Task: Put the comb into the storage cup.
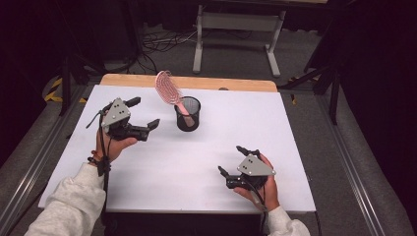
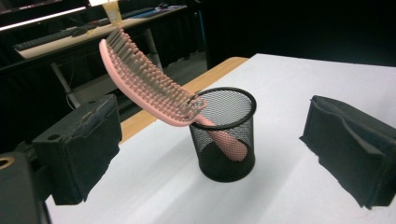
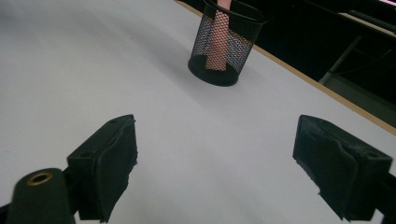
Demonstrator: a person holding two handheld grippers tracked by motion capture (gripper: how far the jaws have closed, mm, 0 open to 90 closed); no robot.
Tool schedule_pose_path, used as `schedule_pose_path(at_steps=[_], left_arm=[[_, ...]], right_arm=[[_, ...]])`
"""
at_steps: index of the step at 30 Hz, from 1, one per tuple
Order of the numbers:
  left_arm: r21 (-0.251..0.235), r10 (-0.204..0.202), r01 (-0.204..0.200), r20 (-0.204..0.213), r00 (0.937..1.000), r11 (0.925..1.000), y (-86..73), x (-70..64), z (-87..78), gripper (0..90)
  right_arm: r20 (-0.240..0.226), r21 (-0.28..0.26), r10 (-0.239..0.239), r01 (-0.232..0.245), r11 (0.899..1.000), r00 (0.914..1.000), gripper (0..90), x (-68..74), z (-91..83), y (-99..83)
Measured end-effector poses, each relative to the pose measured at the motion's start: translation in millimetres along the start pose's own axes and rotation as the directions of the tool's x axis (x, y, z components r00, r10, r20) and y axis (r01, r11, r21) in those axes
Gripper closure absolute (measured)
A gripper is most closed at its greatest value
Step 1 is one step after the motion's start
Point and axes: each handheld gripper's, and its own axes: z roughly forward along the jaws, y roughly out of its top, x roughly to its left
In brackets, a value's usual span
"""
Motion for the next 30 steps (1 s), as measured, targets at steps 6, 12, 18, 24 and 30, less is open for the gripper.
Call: schedule_pose_path(at_steps=[6, 12, 18, 24, 30], left_arm=[[-0.002, 0.013, -0.013, 0.013, 0.9998, 0.9999, -4.8, -5.8, -6.0, 4.9], [-0.002, 0.040, -0.040, 0.026, 0.9989, 0.9992, -7.9, -13.5, -12.4, 5.3], [0.002, 0.068, -0.068, 0.044, 0.9967, 0.9977, -11.4, -21.6, -17.8, 5.5], [0.010, 0.098, -0.099, 0.064, 0.9931, 0.9950, -15.4, -30.5, -23.6, 5.3], [0.004, 0.112, -0.112, 0.076, 0.9908, 0.9937, -21.4, -39.1, -31.7, 5.6]], right_arm=[[-0.002, 0.000, -0.003, 0.003, 1.000, 1.0000, 14.4, 1.7, -0.1, 1.2], [-0.002, 0.000, -0.016, 0.016, 1.000, 0.9999, 14.4, 3.9, 0.2, 2.6], [-0.002, -0.003, -0.021, 0.021, 1.000, 0.9998, 14.4, 4.9, -0.4, 3.9], [-0.002, -0.003, -0.025, 0.025, 1.000, 0.9997, 14.3, 5.2, -0.9, 4.4], [0.001, -0.007, -0.030, 0.030, 1.000, 0.9996, 14.2, 6.1, -1.5, 5.4]])
